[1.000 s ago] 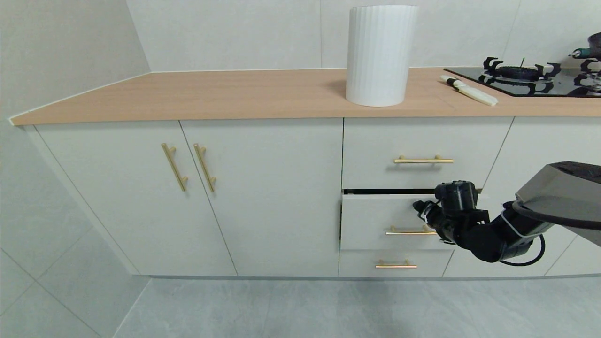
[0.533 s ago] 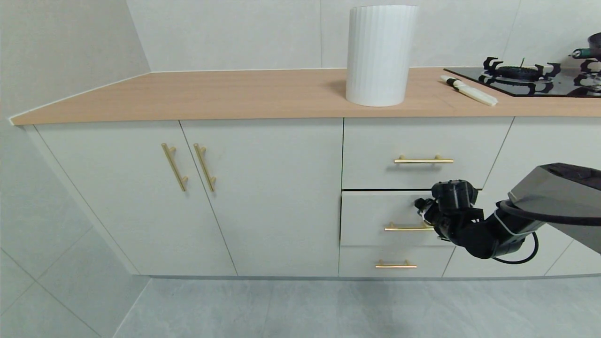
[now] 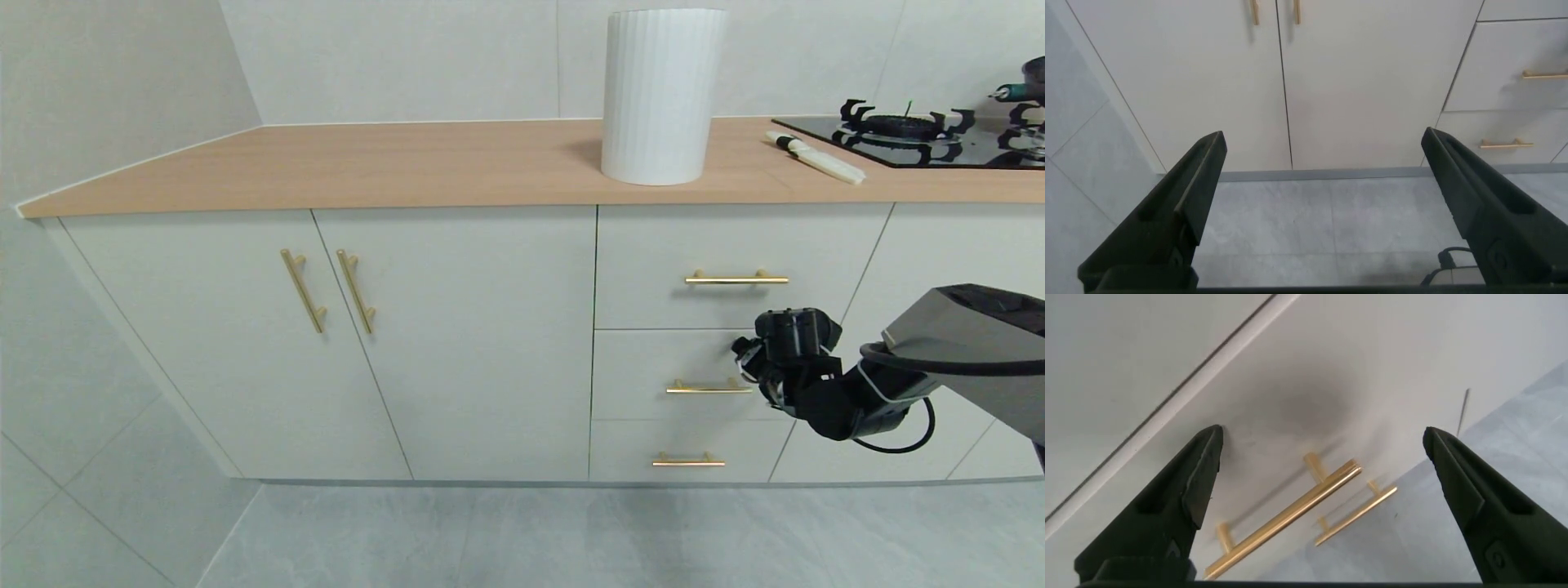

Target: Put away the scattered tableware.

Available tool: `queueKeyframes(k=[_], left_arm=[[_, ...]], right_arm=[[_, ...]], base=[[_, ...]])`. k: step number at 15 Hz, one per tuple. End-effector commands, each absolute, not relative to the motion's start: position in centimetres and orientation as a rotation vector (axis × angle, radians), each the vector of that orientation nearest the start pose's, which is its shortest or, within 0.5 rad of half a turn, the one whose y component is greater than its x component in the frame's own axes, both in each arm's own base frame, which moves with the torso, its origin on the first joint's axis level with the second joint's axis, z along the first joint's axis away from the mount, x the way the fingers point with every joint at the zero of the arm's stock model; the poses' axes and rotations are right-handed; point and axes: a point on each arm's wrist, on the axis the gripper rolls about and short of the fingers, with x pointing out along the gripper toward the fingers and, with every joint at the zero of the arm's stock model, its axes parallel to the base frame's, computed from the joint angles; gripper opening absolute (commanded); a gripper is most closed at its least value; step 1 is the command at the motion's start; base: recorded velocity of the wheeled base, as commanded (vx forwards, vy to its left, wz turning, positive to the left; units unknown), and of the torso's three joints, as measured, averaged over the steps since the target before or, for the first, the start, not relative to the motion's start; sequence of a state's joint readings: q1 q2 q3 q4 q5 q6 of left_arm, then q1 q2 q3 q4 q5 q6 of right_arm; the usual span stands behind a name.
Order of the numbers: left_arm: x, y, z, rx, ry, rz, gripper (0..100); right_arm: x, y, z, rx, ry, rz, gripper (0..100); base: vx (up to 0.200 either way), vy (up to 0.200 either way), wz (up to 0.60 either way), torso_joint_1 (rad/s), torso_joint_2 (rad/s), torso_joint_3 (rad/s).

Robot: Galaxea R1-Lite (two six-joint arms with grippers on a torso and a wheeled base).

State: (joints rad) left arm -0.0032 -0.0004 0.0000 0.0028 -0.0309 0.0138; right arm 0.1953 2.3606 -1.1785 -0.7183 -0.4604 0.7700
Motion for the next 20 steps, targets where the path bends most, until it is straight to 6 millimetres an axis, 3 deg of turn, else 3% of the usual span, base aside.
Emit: queueKeyframes(k=[1,10,13,16,20], left_arm=[[-2.3,-0.1,7.5,0.014,0.003,-0.034,100],[-2.3,-0.1,7.5,0.014,0.003,-0.034,100],[-2.3,-0.1,7.5,0.014,0.003,-0.034,100],[-2.3,-0.1,7.5,0.014,0.003,-0.034,100],[-2.3,-0.1,7.5,0.014,0.003,-0.034,100]], right_arm=[[43.7,7.5,2.9,0.599,0.305,-0.429,100],[43.5,7.4,3.2,0.598,0.301,-0.433,100],[41.5,7.4,4.3,0.600,0.342,-0.392,100],[35.7,6.9,7.5,0.590,0.436,-0.203,100],[28.8,6.8,15.0,0.425,0.212,0.004,100]], base=[[0.000,0.000,0.00,0.000,0.00,0.000],[0.000,0.000,0.00,0.000,0.00,0.000],[0.000,0.000,0.00,0.000,0.00,0.000],[0.000,0.000,0.00,0.000,0.00,0.000],[0.000,0.000,0.00,0.000,0.00,0.000]])
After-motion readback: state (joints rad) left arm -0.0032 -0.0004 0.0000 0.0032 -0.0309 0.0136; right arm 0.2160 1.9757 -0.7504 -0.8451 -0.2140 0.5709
